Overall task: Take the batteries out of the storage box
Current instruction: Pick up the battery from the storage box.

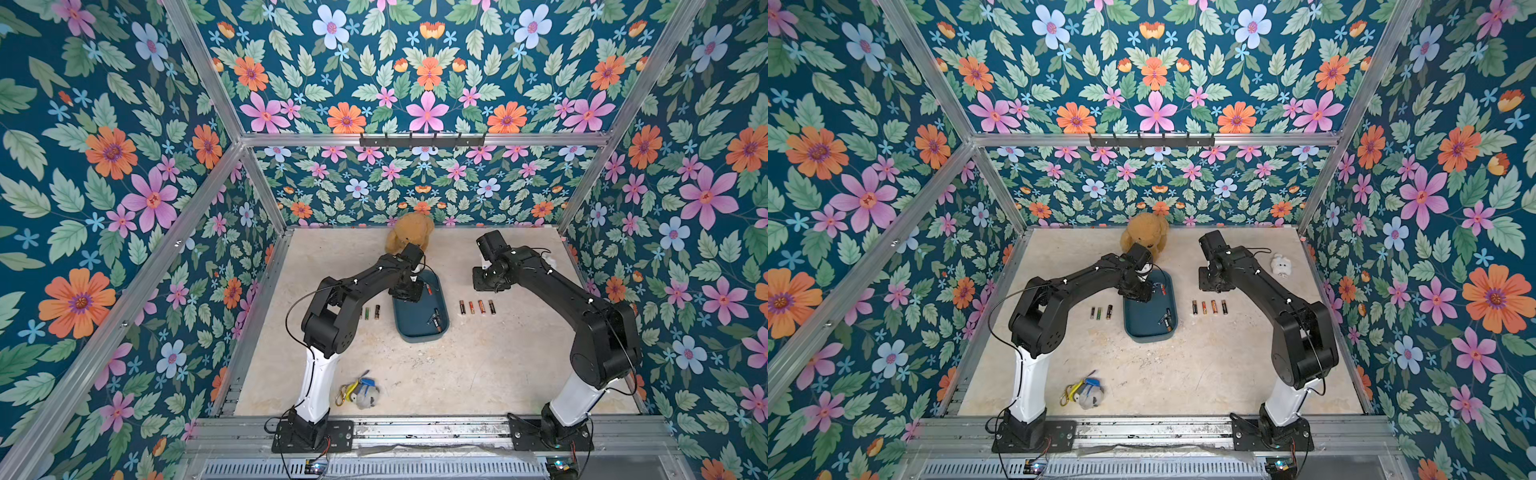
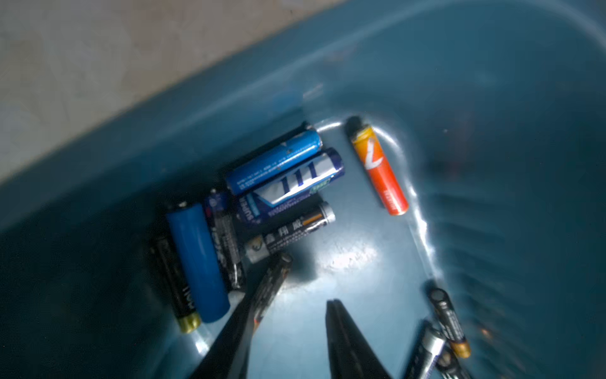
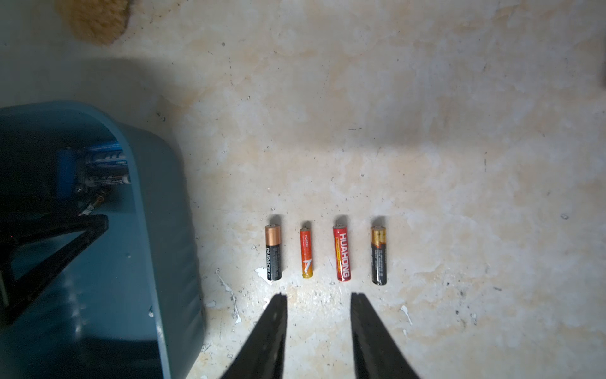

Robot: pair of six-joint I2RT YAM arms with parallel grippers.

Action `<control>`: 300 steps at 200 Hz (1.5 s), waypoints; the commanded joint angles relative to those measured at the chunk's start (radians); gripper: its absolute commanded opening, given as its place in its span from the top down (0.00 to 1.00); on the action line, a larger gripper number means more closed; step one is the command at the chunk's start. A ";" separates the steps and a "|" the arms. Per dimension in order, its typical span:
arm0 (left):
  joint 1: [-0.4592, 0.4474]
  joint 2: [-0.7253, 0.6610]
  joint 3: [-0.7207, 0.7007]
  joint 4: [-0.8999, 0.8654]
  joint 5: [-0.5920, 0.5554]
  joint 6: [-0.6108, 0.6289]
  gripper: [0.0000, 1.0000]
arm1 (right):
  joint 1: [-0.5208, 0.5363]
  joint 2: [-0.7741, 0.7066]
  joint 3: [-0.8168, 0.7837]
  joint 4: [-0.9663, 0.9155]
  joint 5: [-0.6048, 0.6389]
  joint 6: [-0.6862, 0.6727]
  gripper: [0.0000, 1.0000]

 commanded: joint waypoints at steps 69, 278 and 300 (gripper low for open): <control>-0.028 0.023 0.014 -0.041 -0.113 0.028 0.60 | 0.001 -0.001 0.002 -0.006 0.007 -0.007 0.62; -0.052 0.042 0.112 -0.100 -0.066 -0.036 0.86 | -0.007 -0.020 -0.032 0.031 -0.016 -0.015 0.62; -0.053 0.012 0.106 -0.101 -0.059 -0.047 0.86 | -0.005 -0.024 -0.038 0.038 -0.021 -0.013 0.62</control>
